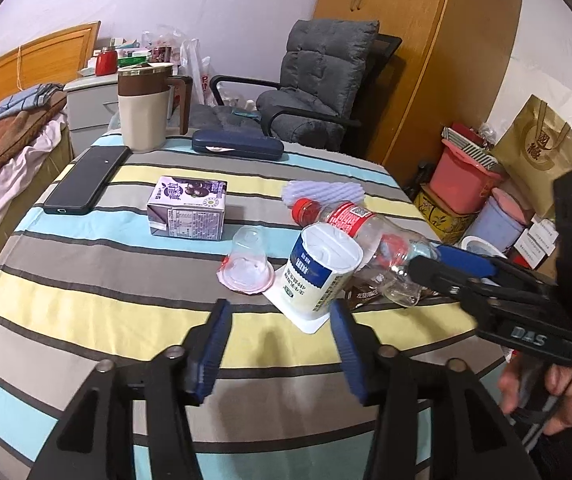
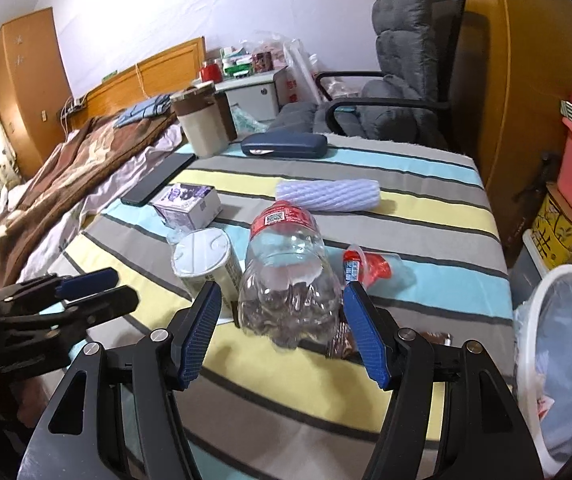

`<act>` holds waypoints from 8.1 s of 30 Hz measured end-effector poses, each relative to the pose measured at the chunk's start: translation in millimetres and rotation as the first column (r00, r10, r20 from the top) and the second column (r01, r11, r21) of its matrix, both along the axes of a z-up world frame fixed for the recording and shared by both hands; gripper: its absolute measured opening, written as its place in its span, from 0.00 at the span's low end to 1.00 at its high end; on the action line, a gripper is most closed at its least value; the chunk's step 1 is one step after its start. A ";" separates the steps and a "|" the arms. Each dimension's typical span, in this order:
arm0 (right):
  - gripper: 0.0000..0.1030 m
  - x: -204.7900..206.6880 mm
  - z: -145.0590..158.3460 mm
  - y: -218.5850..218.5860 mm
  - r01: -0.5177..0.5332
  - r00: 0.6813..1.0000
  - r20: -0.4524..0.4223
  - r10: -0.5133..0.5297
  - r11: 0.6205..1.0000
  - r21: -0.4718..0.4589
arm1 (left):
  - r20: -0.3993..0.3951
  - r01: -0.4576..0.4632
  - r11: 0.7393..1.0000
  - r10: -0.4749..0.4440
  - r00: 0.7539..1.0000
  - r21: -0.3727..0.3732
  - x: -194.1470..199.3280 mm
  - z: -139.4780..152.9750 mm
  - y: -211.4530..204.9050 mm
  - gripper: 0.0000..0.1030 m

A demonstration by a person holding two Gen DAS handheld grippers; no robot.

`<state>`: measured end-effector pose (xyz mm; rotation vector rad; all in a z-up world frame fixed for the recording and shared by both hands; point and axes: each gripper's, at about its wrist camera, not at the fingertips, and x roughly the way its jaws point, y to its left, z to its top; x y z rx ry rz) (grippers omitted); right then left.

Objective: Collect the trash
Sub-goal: 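Grasp the white yogurt cup with the left gripper while the right gripper grasps the plastic bottle, then carry the yogurt cup and red-label bottle over the white bin with both grippers, then open both grippers to drop the yogurt cup and bottle into the bin, then move both tools back over the table toward the wrappers and clear cup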

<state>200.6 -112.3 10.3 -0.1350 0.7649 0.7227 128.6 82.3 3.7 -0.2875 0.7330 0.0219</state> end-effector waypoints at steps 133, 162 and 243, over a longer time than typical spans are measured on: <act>0.62 -36.3 13.4 -173.5 0.391 0.920 -0.088 -0.383 0.913 0.117 | 0.022 0.351 0.935 -0.352 0.936 0.050 45.4 37.4 -186.5 0.53; 0.62 -3.1 -11.6 -245.3 0.566 0.819 -0.112 -0.563 0.825 -0.005 | 0.001 0.528 0.848 -0.529 0.849 -0.037 143.9 11.3 -293.9 0.54; 0.53 -64.1 6.3 -114.6 0.290 0.955 -0.083 -0.285 0.955 0.060 | 0.032 0.175 0.982 -0.177 0.984 0.066 -9.0 17.9 -129.6 0.63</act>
